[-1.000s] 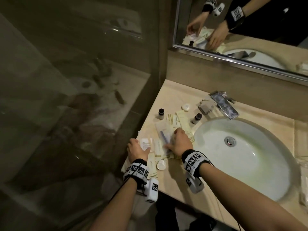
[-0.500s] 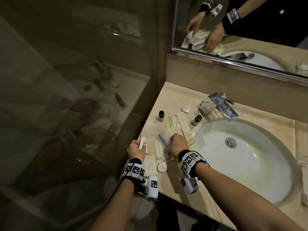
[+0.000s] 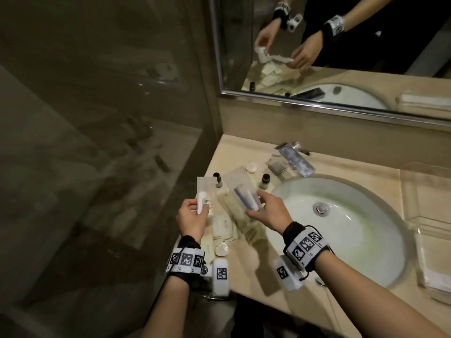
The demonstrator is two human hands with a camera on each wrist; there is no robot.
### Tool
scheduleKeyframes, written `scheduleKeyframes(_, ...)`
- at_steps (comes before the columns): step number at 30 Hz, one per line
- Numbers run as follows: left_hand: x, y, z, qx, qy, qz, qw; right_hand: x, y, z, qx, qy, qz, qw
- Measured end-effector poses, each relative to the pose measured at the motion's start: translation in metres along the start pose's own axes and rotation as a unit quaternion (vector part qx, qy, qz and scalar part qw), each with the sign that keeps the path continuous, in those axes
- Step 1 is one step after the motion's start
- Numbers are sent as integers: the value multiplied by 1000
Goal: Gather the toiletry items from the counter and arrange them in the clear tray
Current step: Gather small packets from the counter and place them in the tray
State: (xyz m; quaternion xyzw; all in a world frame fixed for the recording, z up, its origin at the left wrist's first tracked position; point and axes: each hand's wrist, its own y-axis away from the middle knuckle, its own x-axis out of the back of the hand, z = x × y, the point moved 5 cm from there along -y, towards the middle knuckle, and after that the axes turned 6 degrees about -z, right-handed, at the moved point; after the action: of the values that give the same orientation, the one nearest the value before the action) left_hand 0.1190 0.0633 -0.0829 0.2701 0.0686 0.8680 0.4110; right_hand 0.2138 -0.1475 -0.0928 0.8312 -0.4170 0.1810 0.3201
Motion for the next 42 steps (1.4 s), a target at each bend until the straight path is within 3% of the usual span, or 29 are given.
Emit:
scheduleKeyframes(7, -115, 57, 66, -66, -1, -91, 994, 120, 65, 64, 11, -96, 130, 987)
scheduleKeyframes(15, -285, 164, 96, -102, -22, -196, 975, 230, 179, 216, -58, -219, 240, 944)
scheduleKeyframes(19, -347, 203, 95, -109, -41, -251, 961, 259, 220, 284, -101, -268, 288, 914)
scheduleKeyframes(23, -390, 235, 93, -107, -70, -294, 947, 274, 250, 347, -172, -296, 330, 880)
scheduleKeyframes(27, -416, 249, 84, -101, -90, -322, 937, 260, 261, 393, -263, -344, 320, 843)
scheduleKeyframes(34, -432, 250, 68, -99, -104, -353, 925, 225, 253, 407, -320, -484, 317, 750)
scheduleKeyframes(37, -436, 243, 61, -90, -110, -361, 922, 220, 249, 407, -345, -484, 300, 747)
scheduleKeyframes(42, -439, 235, 58, -81, -102, -368, 921, 222, 255, 407, -384, -430, 259, 775)
